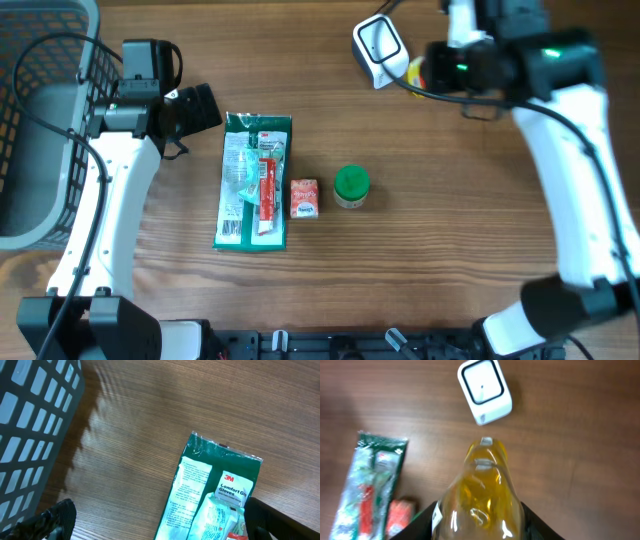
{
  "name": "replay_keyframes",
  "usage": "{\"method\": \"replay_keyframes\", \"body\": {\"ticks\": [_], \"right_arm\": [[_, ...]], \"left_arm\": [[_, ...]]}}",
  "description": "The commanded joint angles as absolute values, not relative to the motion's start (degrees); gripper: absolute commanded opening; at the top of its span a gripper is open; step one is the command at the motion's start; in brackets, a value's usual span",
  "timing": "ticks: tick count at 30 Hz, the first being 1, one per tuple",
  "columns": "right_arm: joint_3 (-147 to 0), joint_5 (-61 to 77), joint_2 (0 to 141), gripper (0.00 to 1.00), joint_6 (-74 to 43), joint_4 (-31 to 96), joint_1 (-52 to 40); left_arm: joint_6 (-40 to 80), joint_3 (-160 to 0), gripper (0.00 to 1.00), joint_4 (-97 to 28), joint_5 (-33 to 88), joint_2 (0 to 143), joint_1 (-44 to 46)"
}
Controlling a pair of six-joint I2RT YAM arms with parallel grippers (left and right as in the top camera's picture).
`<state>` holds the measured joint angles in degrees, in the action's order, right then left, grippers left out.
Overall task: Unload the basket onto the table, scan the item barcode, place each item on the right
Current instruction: 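Hold the oil bottle under the white scanner with the right gripper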
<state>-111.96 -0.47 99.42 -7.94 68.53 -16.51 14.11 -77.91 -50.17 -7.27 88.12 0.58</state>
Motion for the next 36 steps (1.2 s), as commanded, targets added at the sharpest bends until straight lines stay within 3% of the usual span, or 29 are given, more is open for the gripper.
{"method": "replay_keyframes", "body": {"ticks": [1, 13, 26, 36], "right_arm": [[-112.79, -16.53, 104.75, 0.14, -8.67, 61.98, -21.12], [-112.77, -55.96, 123.59, 0.14, 14.76, 35.57, -30.26], [-112.75, -56.97, 129.82, 0.11, 16.58, 21.45, -31.66], [-112.75, -56.75, 135.02, 0.13, 16.47, 19.31, -31.81]], "left_arm": [[14.61, -78.22, 1.0, -50.19, -7.55, 88.29, 0.25], [14.61, -78.22, 1.0, -50.22, -7.57, 88.29, 0.25], [14.61, -78.22, 1.0, -50.22, -7.57, 88.29, 0.25], [14.61, -78.22, 1.0, -50.22, -7.57, 88.29, 0.25]]}}
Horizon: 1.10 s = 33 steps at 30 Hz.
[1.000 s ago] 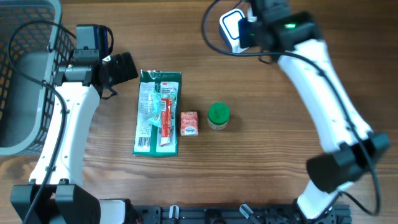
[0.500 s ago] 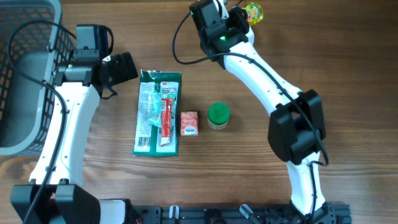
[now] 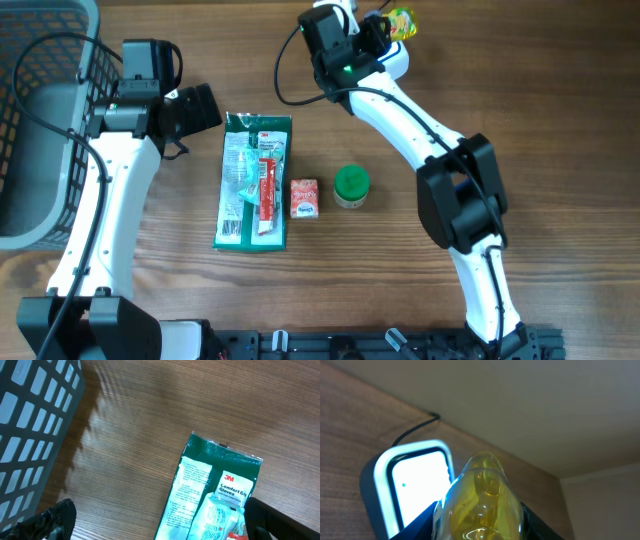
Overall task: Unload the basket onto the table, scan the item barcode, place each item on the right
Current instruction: 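Hold the oil bottle under the white scanner with the right gripper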
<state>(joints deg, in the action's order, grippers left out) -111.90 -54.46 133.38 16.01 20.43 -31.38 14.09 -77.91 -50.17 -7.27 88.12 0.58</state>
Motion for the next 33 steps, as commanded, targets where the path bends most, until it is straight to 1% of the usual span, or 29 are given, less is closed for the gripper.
{"method": "replay_keyframes", "body": {"ticks": [1, 8, 13, 17, 24, 28, 33], "right_arm": [[-112.75, -56.75, 135.41, 0.13, 16.49, 19.05, -31.94], [-111.98, -56.49, 136.53, 0.14, 16.49, 18.68, -32.25], [-111.98, -53.56, 136.53, 0.14, 16.47, 18.87, -32.34], [-112.29, -59.44, 135.74, 0.13, 16.56, 19.0, -32.34], [-112.29, -60.8, 124.16, 0.12, 16.01, 23.77, -32.08], [-112.27, -59.66, 116.18, 0.12, 10.94, 31.42, -31.51], [-112.27, -50.65, 106.0, 0.12, -3.18, 49.21, -28.82]], "left_arm": [[14.61, -78.22, 1.0, -50.19, -7.57, 88.29, 0.25], [14.61, -78.22, 1.0, -50.19, -7.57, 88.29, 0.25], [14.61, -78.22, 1.0, -50.22, -7.57, 88.29, 0.25], [14.61, -78.22, 1.0, -50.22, -7.55, 88.29, 0.25], [14.61, -78.22, 1.0, -50.22, -7.55, 88.29, 0.25], [14.61, -78.22, 1.0, -50.22, -7.57, 88.29, 0.25], [14.61, -78.22, 1.0, -50.22, -7.57, 88.29, 0.25]]}}
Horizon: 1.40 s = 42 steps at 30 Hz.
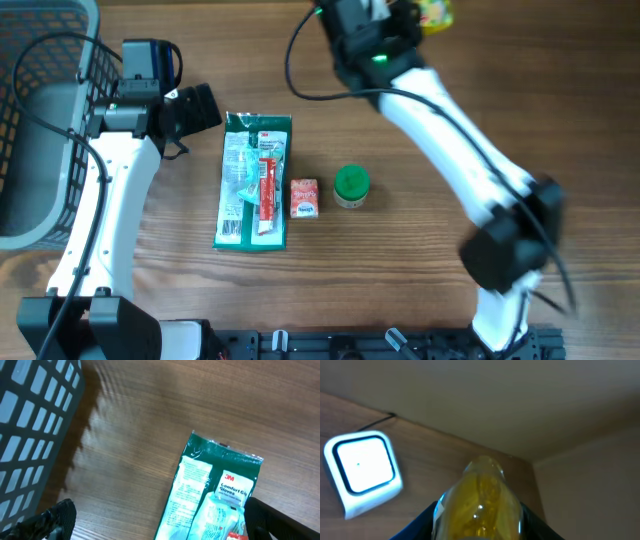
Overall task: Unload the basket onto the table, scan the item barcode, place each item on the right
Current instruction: 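Hold the oil bottle under the white scanner with the right gripper, then carry the oil bottle to the right side and set it down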
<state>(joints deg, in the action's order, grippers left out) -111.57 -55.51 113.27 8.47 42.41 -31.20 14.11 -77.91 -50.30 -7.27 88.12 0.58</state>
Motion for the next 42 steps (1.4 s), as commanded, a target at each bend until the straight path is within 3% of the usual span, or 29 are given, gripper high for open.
{"method": "replay_keyframes", "body": {"ticks": [1, 6, 9, 13, 20, 27, 31, 42], "right_arm": [[-112.27, -48.62, 104.36, 0.12, -5.61, 52.53, -27.77], [-112.27, -36.34, 99.39, 0.12, -14.48, 66.19, -20.58], [-111.35, -20.12, 99.24, 0.15, -16.53, 74.11, -11.44], [-105.16, -12.29, 99.26, 0.16, -16.58, 74.15, -3.2], [-92.68, -10.55, 99.26, 0.18, -16.51, 69.14, 6.61], [-83.88, -8.86, 99.26, 0.18, -16.73, 61.69, 9.8], [-80.58, -8.91, 99.26, 0.25, -16.78, 57.67, 9.85], [-79.75, -8.91, 99.26, 0.27, -18.02, 57.23, 9.85]], "left_arm": [[14.61, -78.22, 1.0, -50.22, -7.57, 88.29, 0.25], [14.61, -78.22, 1.0, -50.22, -7.57, 88.29, 0.25], [14.61, -78.22, 1.0, -50.22, -7.57, 88.29, 0.25], [14.61, -78.22, 1.0, -50.19, -7.57, 88.29, 0.25], [14.61, -78.22, 1.0, -50.22, -7.57, 88.29, 0.25], [14.61, -78.22, 1.0, -50.22, -7.57, 88.29, 0.25], [14.61, -78.22, 1.0, -50.22, -7.57, 88.29, 0.25], [14.61, -78.22, 1.0, -50.22, -7.57, 88.29, 0.25]]}}
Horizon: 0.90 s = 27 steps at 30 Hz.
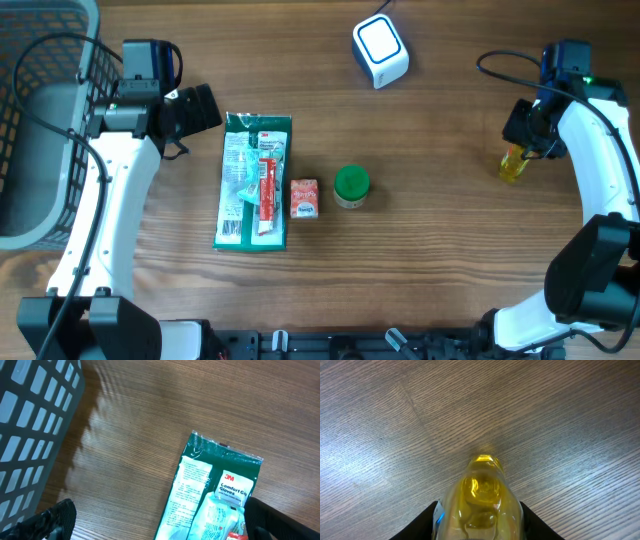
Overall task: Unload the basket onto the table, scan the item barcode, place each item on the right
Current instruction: 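Carry the oil bottle to the right side and set it down, then release the bottle and move the right gripper over the green-lidded tub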
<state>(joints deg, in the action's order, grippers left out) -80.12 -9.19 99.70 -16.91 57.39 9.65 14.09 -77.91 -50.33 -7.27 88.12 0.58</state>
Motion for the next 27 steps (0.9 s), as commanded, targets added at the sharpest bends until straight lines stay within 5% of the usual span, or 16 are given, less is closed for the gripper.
{"method": "replay_keyframes", "body": {"ticks": [1, 12, 16, 27], "right_arm": [[-79.75, -8.91, 99.26, 0.29, -18.04, 57.21, 9.85], [-78.63, -8.91, 99.26, 0.57, -18.02, 57.93, 9.82], [-76.34, -8.86, 99.26, 0.79, -18.04, 56.51, 9.82], [-81.8, -5.13, 91.66, 0.99, -17.93, 60.86, 9.82]], "left_arm": [[14.61, -78.22, 1.0, -50.22, -7.57, 88.29, 0.25], [14.61, -78.22, 1.0, -50.22, -7.57, 88.29, 0.25], [14.61, -78.22, 1.0, -50.19, -7.57, 88.29, 0.25], [14.61, -78.22, 1.0, -50.19, -7.57, 88.29, 0.25]]}}
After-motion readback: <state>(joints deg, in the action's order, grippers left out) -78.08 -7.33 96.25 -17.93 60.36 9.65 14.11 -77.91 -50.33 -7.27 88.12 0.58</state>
